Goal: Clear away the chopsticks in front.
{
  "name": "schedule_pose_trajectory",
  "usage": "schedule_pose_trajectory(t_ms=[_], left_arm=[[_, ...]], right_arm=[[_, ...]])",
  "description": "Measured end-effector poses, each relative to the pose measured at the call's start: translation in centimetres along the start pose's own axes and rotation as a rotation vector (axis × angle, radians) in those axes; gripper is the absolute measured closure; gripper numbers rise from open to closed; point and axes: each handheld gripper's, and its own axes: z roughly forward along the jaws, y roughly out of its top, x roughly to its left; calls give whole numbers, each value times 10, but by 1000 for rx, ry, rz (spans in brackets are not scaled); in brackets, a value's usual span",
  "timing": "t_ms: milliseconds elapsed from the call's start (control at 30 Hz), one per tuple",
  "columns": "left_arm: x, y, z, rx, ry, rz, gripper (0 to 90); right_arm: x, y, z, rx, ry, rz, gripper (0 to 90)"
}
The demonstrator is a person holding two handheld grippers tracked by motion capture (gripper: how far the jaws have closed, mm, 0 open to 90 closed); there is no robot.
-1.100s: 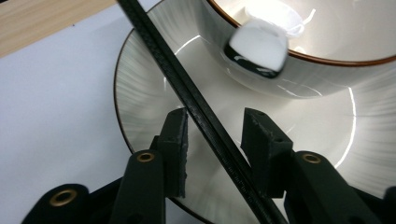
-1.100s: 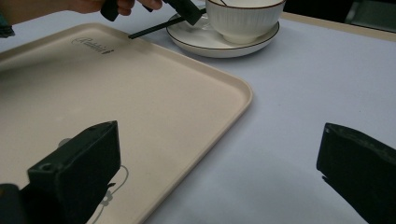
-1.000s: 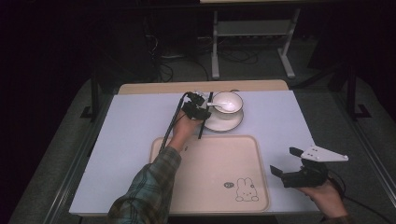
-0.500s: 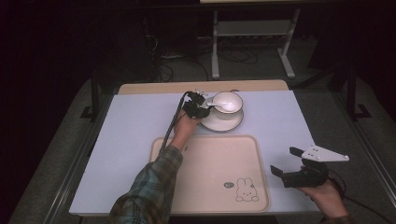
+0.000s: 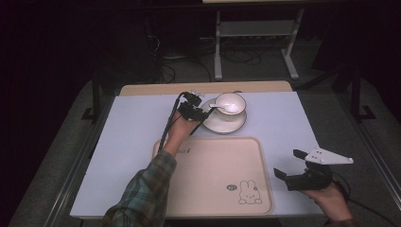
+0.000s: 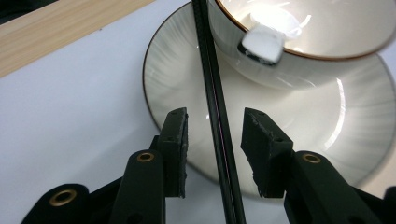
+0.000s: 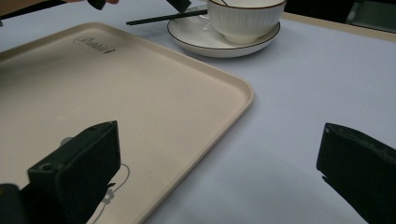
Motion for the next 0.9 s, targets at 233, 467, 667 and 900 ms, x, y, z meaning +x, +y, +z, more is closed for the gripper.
schedule_pose_trajectory(t_ms=[233, 467, 667, 900], left_arm=[[5, -18, -28, -29, -32, -6, 712], [7, -24, -21, -21, -67, -27, 774], [6, -25, -14, -11, -74, -34, 799], [8, -27, -8, 1, -66, -41, 804]], right_arm=[[1, 1, 1, 0, 0, 3, 0], [2, 1, 2, 5, 1, 0, 0], [-1, -1, 1, 4, -2, 9, 0], [-1, -1, 0, 3, -2, 9, 0]])
